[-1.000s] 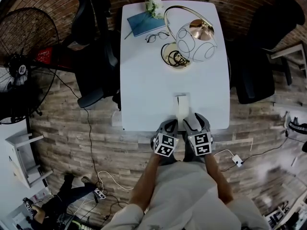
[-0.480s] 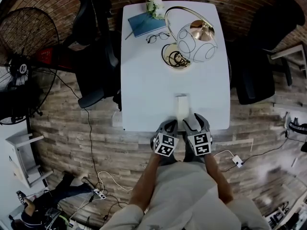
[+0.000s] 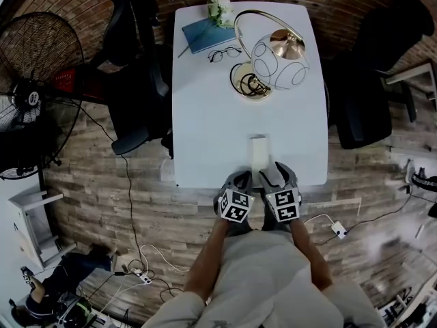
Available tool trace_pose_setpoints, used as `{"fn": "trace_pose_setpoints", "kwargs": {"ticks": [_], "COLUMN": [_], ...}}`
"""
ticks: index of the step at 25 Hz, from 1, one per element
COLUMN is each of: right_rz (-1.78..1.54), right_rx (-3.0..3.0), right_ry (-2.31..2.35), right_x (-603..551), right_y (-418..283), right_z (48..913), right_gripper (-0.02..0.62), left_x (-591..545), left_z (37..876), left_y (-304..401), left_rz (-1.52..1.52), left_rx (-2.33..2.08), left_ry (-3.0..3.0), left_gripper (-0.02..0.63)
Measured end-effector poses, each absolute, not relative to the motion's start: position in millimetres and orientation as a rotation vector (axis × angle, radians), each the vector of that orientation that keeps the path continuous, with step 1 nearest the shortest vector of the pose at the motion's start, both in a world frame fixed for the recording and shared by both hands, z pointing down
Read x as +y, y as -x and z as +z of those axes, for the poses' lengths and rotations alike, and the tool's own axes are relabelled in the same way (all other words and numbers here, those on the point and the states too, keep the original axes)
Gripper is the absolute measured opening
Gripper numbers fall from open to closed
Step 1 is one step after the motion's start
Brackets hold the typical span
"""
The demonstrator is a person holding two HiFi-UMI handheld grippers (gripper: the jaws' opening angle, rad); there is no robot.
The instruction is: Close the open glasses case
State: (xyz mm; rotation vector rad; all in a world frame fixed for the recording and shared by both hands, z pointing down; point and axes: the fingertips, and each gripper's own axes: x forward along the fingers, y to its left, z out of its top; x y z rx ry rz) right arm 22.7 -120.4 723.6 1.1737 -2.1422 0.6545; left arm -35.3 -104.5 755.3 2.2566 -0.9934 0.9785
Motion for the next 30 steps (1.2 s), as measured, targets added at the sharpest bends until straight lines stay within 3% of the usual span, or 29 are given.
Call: {"fn": "trace_pose_setpoints", "kwargs": {"ticks": [30], "right_rz": [0.647], "right_rx": [-2.139], "right_ry": [-1.194], "right_x": [-127], "right_y": [-17], "right_z": [714], "right_gripper": [0.261], "left_x": [-114], "left_z": [748], "left_y": [50], "left_rz": [0.941], "left_rx": [-1.054], "left_ry": [-2.238], "left_gripper": [0.005]}}
